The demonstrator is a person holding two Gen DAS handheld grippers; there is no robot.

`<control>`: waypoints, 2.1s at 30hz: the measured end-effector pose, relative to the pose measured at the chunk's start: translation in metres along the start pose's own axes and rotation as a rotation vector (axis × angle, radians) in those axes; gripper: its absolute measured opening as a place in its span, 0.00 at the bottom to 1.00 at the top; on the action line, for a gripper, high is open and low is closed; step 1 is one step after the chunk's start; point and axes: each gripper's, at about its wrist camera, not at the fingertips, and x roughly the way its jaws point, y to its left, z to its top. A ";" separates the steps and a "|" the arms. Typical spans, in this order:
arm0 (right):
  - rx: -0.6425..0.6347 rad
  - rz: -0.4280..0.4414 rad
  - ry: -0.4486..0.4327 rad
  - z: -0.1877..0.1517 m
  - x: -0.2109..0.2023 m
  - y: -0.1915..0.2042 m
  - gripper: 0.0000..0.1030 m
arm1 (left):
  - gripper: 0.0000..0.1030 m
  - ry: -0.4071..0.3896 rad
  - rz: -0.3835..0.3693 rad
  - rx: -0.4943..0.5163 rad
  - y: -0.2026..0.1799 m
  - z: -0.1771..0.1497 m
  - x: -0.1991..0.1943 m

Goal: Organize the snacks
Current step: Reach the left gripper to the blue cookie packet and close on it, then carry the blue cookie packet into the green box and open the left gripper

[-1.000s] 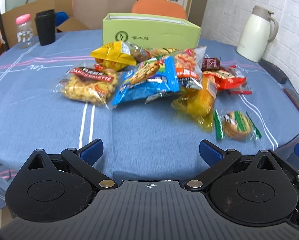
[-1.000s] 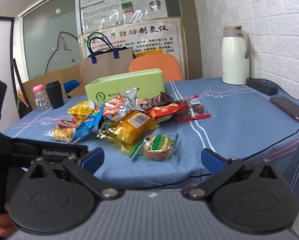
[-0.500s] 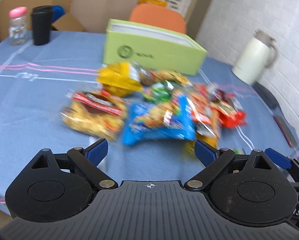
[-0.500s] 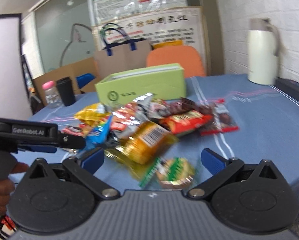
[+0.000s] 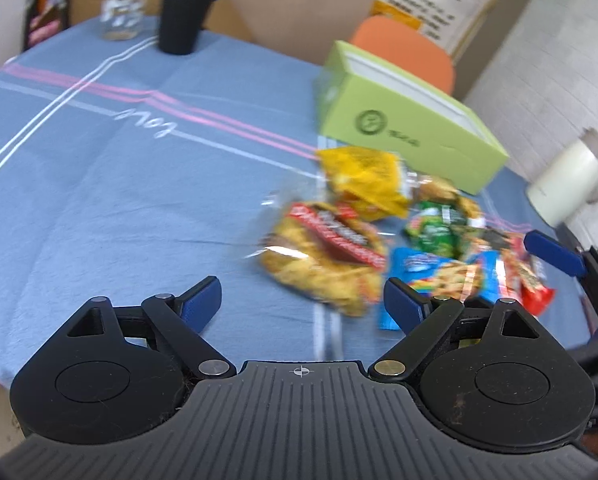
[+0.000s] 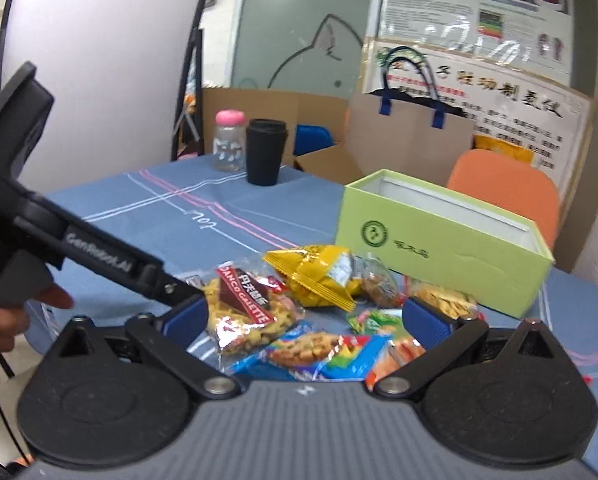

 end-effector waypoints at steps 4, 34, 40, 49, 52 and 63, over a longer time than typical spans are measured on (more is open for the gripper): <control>0.039 0.049 0.071 -0.009 0.014 0.011 1.00 | 0.76 0.006 -0.021 -0.050 0.015 -0.001 -0.001; 0.216 0.058 0.174 -0.042 0.024 0.043 0.99 | 0.79 0.077 -0.101 -0.046 0.012 -0.011 0.001; 0.210 0.021 0.173 -0.051 0.029 0.044 0.99 | 0.79 0.109 -0.119 -0.003 -0.015 -0.016 0.008; 0.128 0.057 0.147 -0.050 0.018 0.044 0.99 | 0.76 0.125 -0.113 0.025 -0.031 -0.018 0.016; 0.123 0.054 0.147 -0.049 0.022 0.038 0.99 | 0.72 0.118 -0.103 0.025 -0.033 -0.019 0.017; 0.109 0.063 0.132 -0.051 0.021 0.046 0.62 | 0.16 0.072 -0.124 0.113 -0.045 -0.030 0.018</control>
